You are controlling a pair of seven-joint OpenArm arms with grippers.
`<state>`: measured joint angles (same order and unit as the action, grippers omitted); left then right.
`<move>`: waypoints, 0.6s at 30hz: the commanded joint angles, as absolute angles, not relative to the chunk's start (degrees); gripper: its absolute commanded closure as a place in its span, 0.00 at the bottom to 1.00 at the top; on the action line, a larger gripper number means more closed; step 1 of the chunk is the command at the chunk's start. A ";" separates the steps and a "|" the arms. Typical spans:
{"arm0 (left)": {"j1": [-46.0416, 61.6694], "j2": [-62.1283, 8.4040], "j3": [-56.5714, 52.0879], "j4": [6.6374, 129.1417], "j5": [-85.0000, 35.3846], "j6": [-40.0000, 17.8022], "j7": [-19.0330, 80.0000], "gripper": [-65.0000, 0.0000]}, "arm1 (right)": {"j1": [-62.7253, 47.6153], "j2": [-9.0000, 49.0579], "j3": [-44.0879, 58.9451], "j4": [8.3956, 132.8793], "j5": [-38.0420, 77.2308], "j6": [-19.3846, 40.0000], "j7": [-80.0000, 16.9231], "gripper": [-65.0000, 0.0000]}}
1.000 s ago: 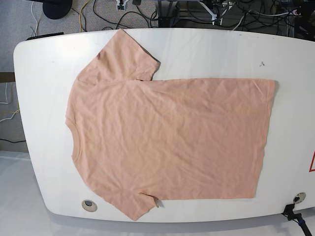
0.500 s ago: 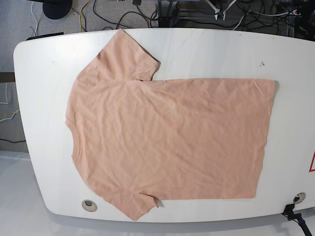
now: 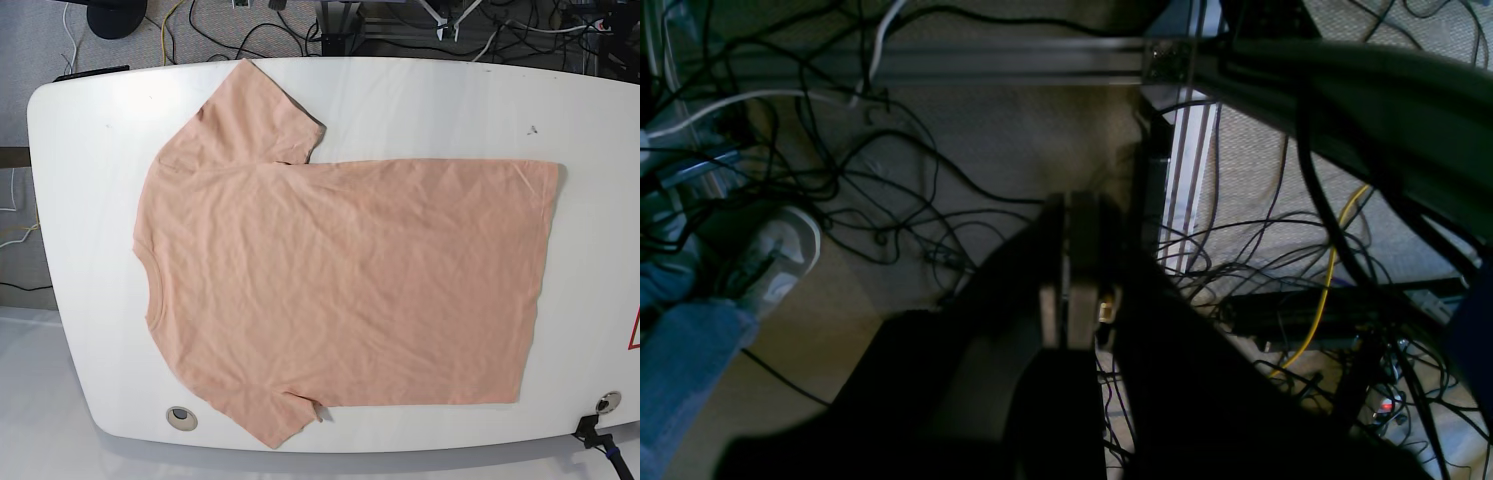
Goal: Fold the T-shirt properly
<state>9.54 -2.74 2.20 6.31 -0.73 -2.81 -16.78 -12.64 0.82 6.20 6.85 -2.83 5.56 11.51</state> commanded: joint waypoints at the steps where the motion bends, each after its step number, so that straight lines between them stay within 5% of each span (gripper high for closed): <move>1: 10.32 -3.14 2.10 6.16 -0.73 -2.79 -17.34 1.00 | -14.01 0.91 6.10 6.79 -2.54 5.55 11.46 0.92; 18: 24.27 -5.22 2.22 20.61 -0.93 -1.76 -17.92 1.00 | -24.34 1.01 6.29 16.70 -2.56 6.49 13.78 0.93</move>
<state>23.00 -4.73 2.20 20.47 -0.95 -2.13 -17.69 -22.87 0.82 6.15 16.75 -2.55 6.09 13.78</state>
